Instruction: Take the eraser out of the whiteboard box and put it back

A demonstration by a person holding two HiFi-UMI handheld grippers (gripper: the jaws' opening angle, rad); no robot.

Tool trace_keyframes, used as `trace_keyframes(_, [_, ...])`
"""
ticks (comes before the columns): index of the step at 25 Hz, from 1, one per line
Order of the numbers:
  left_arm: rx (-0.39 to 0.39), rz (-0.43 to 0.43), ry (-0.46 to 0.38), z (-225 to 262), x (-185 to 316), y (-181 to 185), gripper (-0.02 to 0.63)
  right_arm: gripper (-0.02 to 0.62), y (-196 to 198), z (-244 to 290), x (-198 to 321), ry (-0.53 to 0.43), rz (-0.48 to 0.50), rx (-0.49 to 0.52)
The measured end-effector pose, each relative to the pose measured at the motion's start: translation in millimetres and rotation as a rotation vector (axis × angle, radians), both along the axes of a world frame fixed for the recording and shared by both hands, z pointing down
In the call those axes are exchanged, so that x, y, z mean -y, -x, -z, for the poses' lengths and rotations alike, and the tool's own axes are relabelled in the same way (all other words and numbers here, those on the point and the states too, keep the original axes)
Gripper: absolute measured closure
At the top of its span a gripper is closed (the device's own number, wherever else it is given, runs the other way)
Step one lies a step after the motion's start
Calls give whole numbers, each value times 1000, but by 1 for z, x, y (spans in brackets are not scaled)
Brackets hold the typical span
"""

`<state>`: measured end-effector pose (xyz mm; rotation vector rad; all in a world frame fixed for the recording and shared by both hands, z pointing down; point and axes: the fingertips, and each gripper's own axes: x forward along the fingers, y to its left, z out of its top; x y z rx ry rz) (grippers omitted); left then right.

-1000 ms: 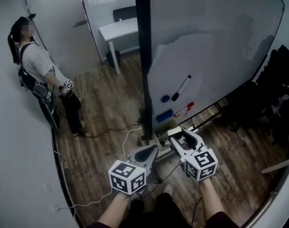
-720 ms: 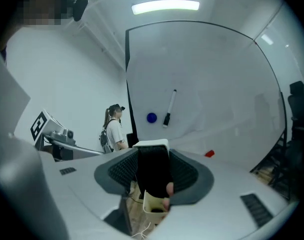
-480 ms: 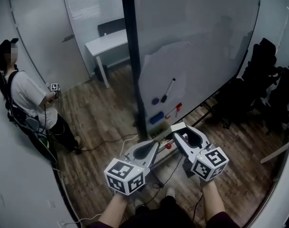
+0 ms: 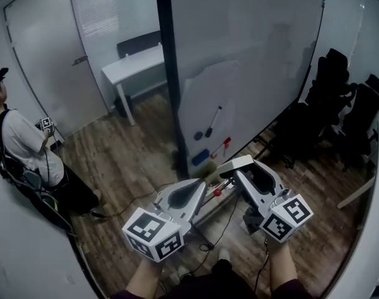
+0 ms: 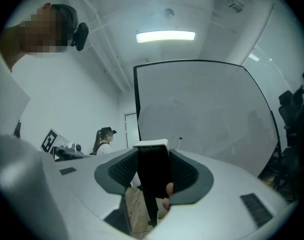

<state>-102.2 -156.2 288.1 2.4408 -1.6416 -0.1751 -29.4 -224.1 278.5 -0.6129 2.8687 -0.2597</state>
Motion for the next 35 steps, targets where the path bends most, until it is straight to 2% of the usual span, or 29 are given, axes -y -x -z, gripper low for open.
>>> trace_keyframes(5, [11, -16, -39, 16, -4, 1, 600, 410, -7, 21, -5, -22, -11, 43])
trace_keyframes(12, [26, 1, -50, 17, -2, 5, 600, 410, -6, 25, -6, -29, -14, 46])
trace_keyframes(35, [2, 52, 18, -12, 16, 17, 600, 410, 6, -8, 14, 0, 9, -4])
